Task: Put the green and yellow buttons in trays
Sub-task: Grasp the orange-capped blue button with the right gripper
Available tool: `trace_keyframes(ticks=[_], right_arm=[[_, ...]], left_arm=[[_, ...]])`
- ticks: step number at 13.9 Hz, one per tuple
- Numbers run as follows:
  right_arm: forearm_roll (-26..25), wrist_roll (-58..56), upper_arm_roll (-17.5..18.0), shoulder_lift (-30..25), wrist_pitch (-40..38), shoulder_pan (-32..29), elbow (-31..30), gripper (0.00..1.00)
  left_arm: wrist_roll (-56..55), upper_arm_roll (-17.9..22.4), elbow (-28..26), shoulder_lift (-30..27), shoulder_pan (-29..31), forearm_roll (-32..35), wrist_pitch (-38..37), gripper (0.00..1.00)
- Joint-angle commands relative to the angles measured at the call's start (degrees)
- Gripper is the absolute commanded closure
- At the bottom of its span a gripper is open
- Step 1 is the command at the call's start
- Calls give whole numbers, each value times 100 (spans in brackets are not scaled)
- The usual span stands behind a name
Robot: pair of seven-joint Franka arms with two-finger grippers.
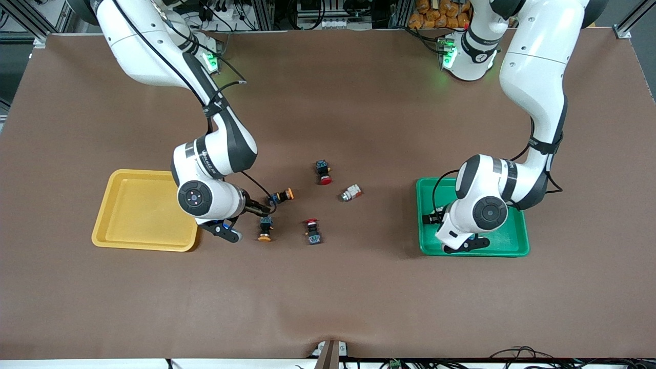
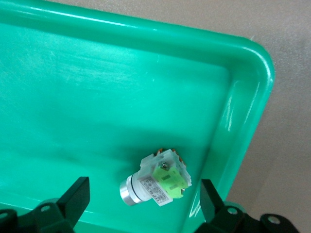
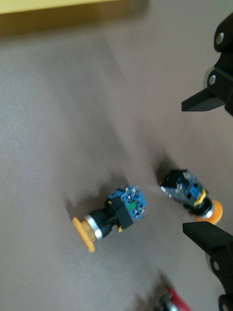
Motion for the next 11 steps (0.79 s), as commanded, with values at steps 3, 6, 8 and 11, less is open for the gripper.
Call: trace_keyframes(ticks=[3, 6, 8, 11], right_arm=[[165, 1715, -37, 9, 1031, 512, -523, 0], [157, 1868, -37, -18, 1324, 619, -841, 0], [157, 1885, -37, 0, 1358, 628, -946, 0], [157, 1964, -37, 0, 1718, 689, -1183, 0]], left_arm=[[-57, -48, 16, -162, -34, 47, -66, 0], [-75, -74, 16, -302, -87, 21, -74, 0], [-529, -310, 25, -337, -78, 21, -83, 0], [-901, -486, 34, -425, -87, 21, -83, 0]])
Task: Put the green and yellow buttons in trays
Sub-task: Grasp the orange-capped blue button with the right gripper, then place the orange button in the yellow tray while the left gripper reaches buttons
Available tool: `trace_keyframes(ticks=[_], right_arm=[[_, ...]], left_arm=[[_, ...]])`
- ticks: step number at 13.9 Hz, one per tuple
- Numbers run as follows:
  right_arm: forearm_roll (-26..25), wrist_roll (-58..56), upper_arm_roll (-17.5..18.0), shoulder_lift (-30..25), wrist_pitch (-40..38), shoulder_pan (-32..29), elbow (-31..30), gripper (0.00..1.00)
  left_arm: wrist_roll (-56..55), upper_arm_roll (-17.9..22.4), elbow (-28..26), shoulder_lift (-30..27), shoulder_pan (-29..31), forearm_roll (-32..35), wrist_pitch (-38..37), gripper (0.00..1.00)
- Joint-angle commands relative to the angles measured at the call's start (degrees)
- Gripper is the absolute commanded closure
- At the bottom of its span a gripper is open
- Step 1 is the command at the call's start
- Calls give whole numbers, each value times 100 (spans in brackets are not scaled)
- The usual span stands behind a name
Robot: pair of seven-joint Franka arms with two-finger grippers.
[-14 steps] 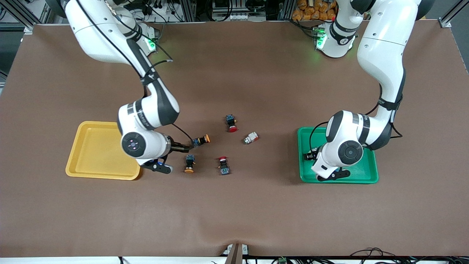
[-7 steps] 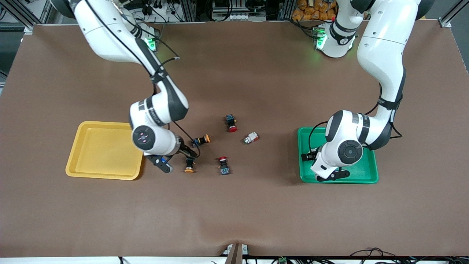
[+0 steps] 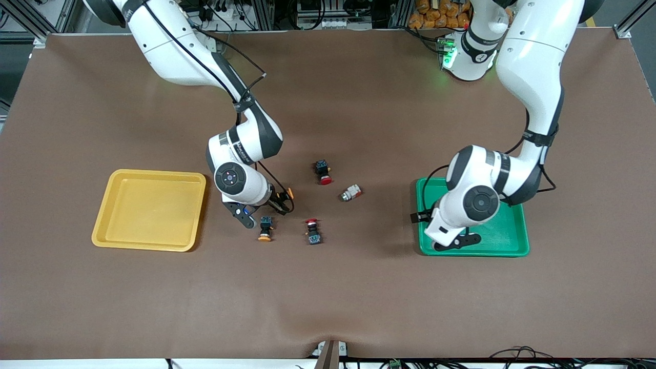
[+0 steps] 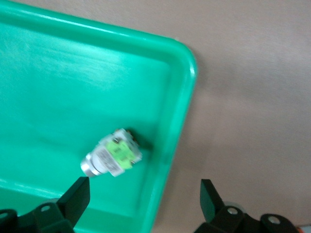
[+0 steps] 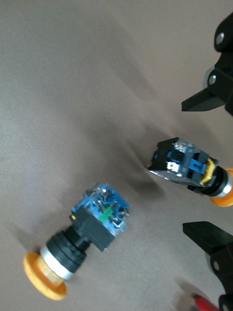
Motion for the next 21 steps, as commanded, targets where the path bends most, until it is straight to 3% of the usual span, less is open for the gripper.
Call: trace_keyframes(ticks=[1, 3, 6, 7, 12, 15, 21], right_arm=[[63, 120, 8, -71, 393, 70, -342, 0], [63, 128, 8, -71, 464, 157, -395, 0], [63, 321, -1, -71, 569, 325, -395, 68], [63, 322, -1, -71, 579, 325, -387, 79], [1, 68, -45, -185, 360, 141, -63, 81], [19, -993, -36, -395, -824, -402, 343, 79], [10, -3102, -45, -906, -1819, -1395, 273, 78]], left_arm=[[-220, -160, -38, -176, 8, 22, -105, 0], [-351, -170, -38, -158, -27, 22, -149, 0], [-535, -179, -47, -167, -167, 22, -149, 0], [-641, -187, -30, -176, -246, 22, -149, 0], [-774, -187, -12, -176, -361, 31, -149, 0], [-800, -353, 32, -176, -343, 22, -149, 0], [-686, -530, 67, -149, -860, 505, -114, 0]])
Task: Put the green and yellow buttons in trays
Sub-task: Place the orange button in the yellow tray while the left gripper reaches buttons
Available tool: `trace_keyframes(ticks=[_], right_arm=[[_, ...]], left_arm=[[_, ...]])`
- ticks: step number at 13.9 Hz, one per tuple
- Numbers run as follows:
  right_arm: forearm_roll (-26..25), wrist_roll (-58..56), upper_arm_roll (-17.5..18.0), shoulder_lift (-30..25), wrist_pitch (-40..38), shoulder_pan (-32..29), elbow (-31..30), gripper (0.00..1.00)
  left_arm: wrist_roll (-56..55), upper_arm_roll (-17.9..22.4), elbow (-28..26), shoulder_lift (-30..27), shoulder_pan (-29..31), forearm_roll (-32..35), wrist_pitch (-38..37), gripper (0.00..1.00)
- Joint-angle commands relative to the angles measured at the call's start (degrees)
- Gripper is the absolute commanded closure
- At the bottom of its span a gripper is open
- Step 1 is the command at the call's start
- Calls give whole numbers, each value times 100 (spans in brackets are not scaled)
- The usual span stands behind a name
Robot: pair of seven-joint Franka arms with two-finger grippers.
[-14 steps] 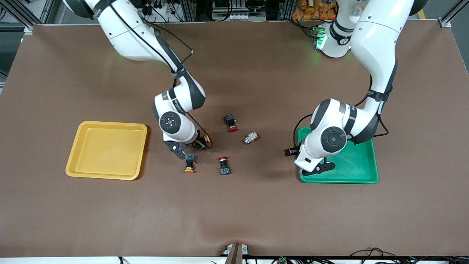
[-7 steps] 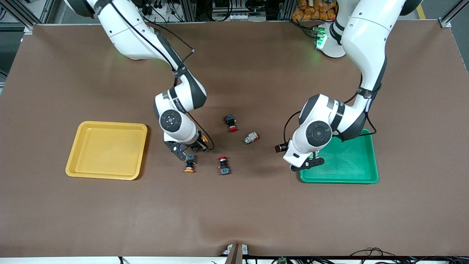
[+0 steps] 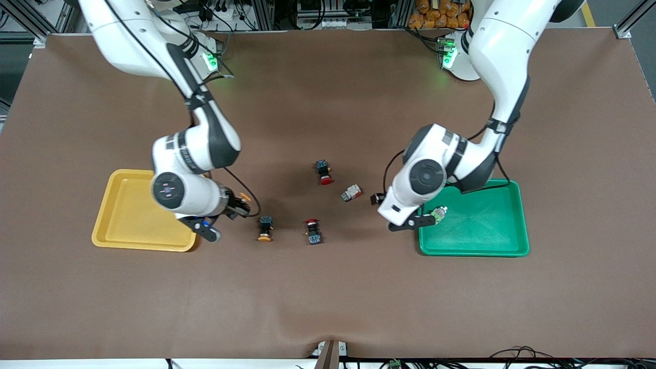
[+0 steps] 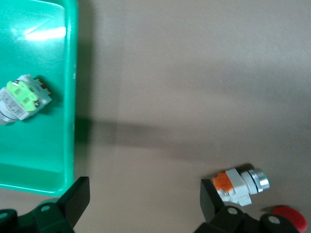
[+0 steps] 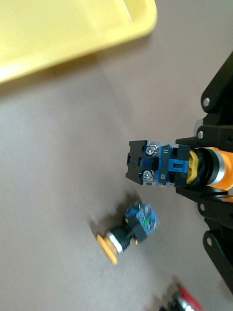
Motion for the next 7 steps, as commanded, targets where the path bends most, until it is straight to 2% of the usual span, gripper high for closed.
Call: trace_keyframes(ticks=[1, 3, 7], right_arm=[[18, -1165, 101, -274, -425, -631, -143, 78], [18, -2149, 101, -292, -698, -1071, -143, 78], [27, -3951, 101, -266, -1067, -1985, -169, 78]], left_arm=[[79, 6, -33, -66, -399, 236, -82, 0], [28, 6, -7, 56, -681, 394, -12, 0], [-8, 6, -24, 311, -769, 333, 549, 0]])
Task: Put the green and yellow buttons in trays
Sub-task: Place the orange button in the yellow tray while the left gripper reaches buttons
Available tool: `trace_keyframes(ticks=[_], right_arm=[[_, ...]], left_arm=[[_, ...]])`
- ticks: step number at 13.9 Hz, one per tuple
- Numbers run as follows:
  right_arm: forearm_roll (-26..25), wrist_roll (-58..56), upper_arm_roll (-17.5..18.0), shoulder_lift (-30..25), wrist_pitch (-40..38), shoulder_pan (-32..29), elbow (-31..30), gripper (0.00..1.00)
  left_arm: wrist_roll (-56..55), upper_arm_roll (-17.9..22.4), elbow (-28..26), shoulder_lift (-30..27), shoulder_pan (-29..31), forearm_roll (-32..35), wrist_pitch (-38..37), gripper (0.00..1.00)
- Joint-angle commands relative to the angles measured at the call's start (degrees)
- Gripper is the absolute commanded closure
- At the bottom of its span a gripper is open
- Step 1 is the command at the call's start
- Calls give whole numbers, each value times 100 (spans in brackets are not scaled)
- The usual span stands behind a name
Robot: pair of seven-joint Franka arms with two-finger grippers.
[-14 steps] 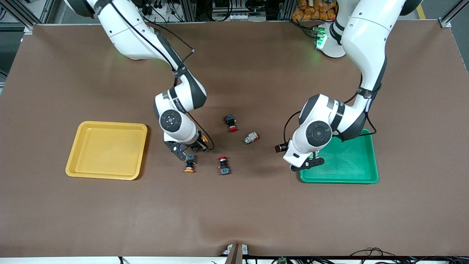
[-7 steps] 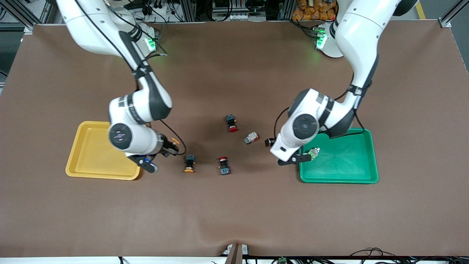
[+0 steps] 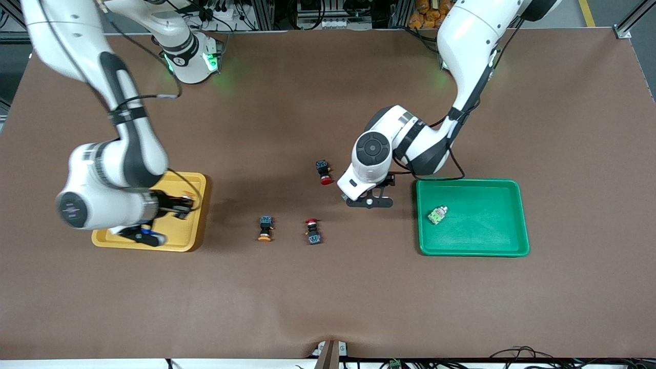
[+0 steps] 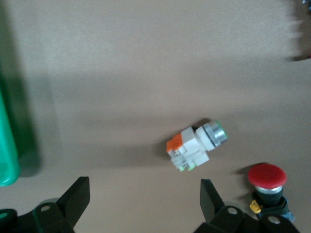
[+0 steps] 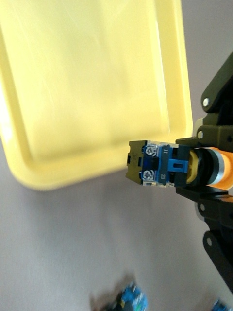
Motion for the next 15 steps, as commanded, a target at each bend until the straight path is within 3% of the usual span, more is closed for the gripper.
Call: trace_keyframes(ticks=[1, 5, 6, 7, 8, 9, 12, 15], right_arm=[[21, -1154, 117, -134, -179, -594, -120, 78], [-120, -2667, 117, -117, -329, -1298, -103, 70], [-120, -2888, 117, -117, -329, -1412, -102, 62], [-164, -3064, 117, -117, -338, -1483, -94, 42], [-207, -3196, 117, -108, -338, -1510, -85, 6], [-208, -3232, 117, -108, -329, -1510, -76, 0], [-182, -3233, 160, -91, -320, -1379, -50, 0], [-146, -3145, 169, 23, -268, -687, 274, 0]], left_arm=[[-16, 15, -3, 197, -130, 85, 414, 0], [2, 15, -82, 303, -184, 137, 635, 0], [2, 15, -82, 321, -236, 137, 644, 0], [10, 15, -82, 321, -254, 137, 644, 0], [54, 15, -100, 330, -281, 155, 653, 0], [72, 24, -100, 364, -290, 155, 679, 0], [107, 24, -100, 540, -298, 190, 1003, 0], [125, 15, -100, 611, -272, 699, 1083, 0]])
